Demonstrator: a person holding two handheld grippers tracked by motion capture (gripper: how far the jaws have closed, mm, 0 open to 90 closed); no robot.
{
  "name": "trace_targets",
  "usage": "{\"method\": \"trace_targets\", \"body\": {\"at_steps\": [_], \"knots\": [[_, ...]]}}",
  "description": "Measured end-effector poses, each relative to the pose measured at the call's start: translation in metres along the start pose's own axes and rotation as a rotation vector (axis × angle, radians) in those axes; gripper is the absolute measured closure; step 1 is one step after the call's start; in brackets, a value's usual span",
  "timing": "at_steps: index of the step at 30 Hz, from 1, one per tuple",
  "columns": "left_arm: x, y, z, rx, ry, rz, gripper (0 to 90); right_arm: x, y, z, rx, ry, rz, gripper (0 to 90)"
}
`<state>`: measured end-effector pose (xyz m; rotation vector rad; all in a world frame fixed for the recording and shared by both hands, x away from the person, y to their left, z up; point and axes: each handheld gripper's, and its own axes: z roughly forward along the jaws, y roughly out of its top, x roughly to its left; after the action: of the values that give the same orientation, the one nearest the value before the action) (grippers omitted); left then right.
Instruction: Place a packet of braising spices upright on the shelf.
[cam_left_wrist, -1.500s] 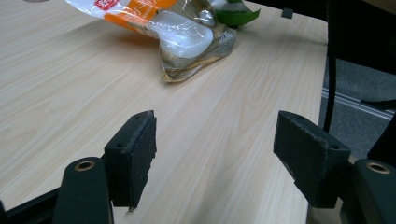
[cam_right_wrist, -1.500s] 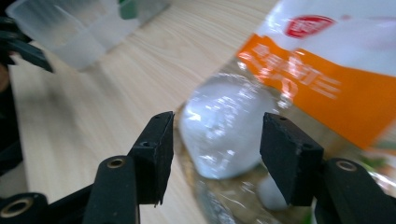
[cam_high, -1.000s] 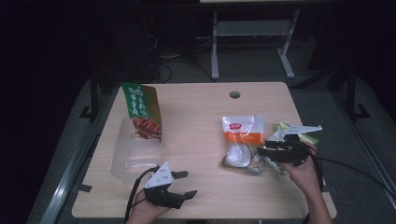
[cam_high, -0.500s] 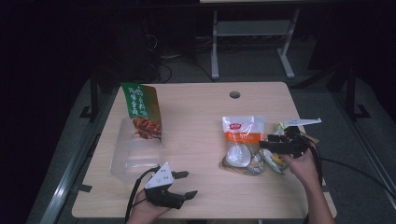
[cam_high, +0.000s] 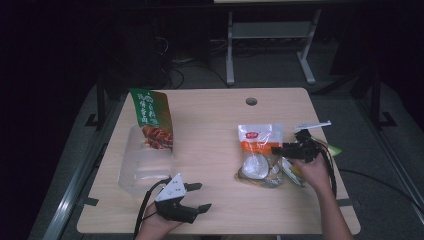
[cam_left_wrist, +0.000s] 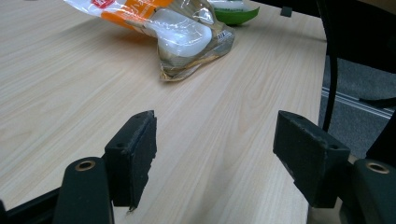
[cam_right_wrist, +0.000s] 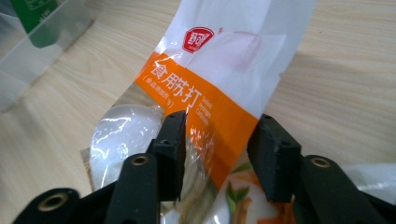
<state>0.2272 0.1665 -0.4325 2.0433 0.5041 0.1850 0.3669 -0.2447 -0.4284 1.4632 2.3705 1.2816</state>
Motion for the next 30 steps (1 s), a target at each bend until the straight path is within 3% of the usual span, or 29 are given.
{"method": "trace_targets", "body": {"at_steps": [2,6,7,11,17,21,24,30], "knots": [[0.001,0.000,0.000,0.001,0.000,0.000,29.9,0.001,0.001,0.005,0.008,0.024,0.012,63.6],[0.002,0.000,-0.001,0.001,0.001,-0.003,29.9,0.003,0.001,0.010,0.032,0.025,0.022,72.2],[0.002,0.000,-0.001,0.000,0.001,-0.005,30.0,0.005,0.000,0.011,0.039,0.039,0.010,78.5],[0.003,0.000,0.000,-0.004,0.003,-0.010,30.0,0.014,0.001,0.010,0.044,0.041,-0.017,88.0],[0.003,0.000,0.000,-0.002,0.004,-0.008,30.0,0.020,0.000,0.002,0.029,0.059,-0.025,89.5],[0.004,0.001,0.000,-0.005,0.008,-0.008,30.0,0.028,0.000,-0.010,-0.005,0.117,-0.048,89.7],[0.004,0.001,0.000,-0.008,0.011,-0.009,30.0,0.033,0.000,-0.014,-0.017,0.131,-0.060,89.7],[0.004,0.001,-0.001,-0.009,0.010,-0.010,30.0,0.053,0.000,-0.025,-0.048,0.167,-0.114,89.8]]}}
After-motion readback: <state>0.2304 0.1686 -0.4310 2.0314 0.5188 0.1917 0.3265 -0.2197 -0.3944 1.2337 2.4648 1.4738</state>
